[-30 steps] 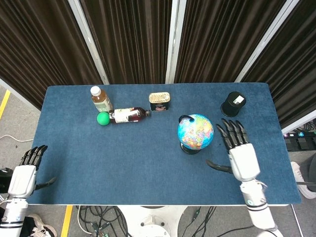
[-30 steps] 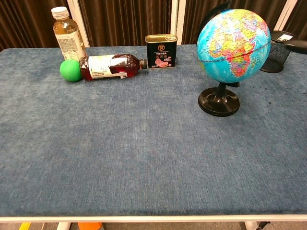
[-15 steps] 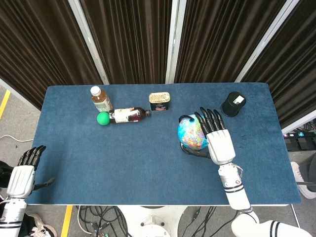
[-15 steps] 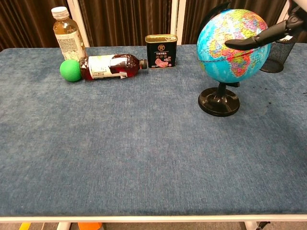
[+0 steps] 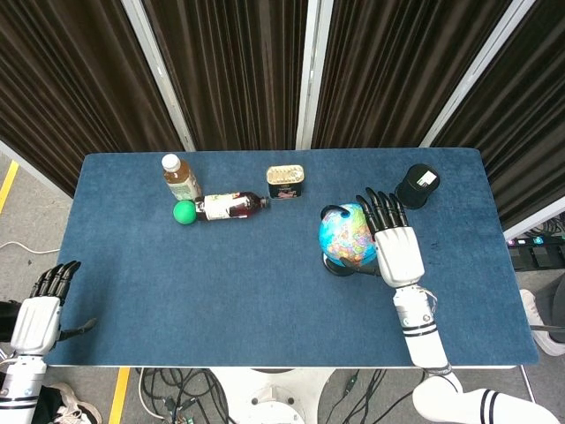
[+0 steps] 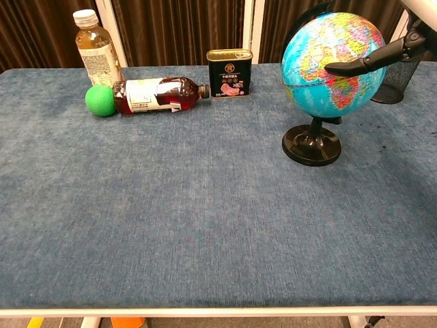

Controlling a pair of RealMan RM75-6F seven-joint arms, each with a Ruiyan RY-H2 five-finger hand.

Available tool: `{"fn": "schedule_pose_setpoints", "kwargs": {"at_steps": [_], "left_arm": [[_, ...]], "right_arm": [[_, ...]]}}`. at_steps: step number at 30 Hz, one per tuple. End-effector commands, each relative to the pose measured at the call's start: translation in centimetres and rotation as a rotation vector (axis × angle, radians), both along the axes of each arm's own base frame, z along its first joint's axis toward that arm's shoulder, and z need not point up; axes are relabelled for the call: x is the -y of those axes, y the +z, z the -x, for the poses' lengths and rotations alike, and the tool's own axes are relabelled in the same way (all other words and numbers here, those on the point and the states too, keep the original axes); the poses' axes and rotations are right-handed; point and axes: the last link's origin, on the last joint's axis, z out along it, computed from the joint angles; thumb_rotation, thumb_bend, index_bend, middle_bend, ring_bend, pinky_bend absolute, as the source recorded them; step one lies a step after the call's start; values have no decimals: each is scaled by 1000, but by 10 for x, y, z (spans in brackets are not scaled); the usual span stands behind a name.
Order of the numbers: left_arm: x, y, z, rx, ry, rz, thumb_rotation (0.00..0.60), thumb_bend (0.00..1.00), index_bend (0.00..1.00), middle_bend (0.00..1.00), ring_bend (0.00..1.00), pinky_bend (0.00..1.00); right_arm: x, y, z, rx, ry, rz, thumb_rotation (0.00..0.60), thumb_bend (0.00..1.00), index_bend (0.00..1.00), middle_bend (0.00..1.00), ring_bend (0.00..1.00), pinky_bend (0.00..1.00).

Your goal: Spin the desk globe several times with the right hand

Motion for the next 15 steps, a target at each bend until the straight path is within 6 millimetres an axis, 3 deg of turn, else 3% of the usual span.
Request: {"fn": "schedule_pose_setpoints", "kwargs": {"at_steps": [1,15], "left_arm": [[0,0,0,-1,1,1,600,74,69,77,41,94],[0,-2,1,-4,9,8,600,74,70,77,40,94]], "right_arm": [[0,3,3,3,-5,0,395,0,0,0,0,0],[5,22,26,-2,-65,24,397,0,0,0,0,0]]}}
